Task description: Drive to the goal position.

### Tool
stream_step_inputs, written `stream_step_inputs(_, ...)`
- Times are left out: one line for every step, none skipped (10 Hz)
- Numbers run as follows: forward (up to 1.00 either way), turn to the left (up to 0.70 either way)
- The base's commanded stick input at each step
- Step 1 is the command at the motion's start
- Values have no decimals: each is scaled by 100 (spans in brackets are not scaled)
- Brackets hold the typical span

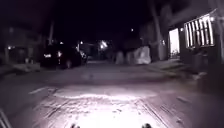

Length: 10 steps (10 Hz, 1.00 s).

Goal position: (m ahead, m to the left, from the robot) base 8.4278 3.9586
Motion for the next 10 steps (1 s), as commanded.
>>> stream_step_inputs(85, 0)
stream_step_inputs(85, 0)
stream_step_inputs(85, 0)
stream_step_inputs(85, 0)
stream_step_inputs(85, 0)
stream_step_inputs(85, 0)
stream_step_inputs(85, 0)
stream_step_inputs(85, 0)
stream_step_inputs(85, 0)
stream_step_inputs(85, 0)
